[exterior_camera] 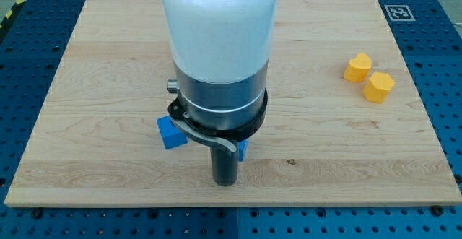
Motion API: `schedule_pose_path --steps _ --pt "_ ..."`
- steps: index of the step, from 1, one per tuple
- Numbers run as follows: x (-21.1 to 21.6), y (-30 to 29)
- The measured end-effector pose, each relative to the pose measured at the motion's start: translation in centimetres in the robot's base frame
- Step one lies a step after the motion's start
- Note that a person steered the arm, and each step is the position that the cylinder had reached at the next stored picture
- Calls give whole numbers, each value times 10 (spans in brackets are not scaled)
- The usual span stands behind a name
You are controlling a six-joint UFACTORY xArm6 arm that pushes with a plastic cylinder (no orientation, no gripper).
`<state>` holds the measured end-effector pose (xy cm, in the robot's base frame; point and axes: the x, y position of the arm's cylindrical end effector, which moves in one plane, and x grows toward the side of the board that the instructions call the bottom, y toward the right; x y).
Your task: Slide the triangle to the right side
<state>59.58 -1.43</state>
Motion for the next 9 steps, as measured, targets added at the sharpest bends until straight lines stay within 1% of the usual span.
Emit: schedule_pose_path --steps 2,6,8,9 --pt "-2 -5" --pt "-62 -6" --pt "-63 48" --pt "-63 61"
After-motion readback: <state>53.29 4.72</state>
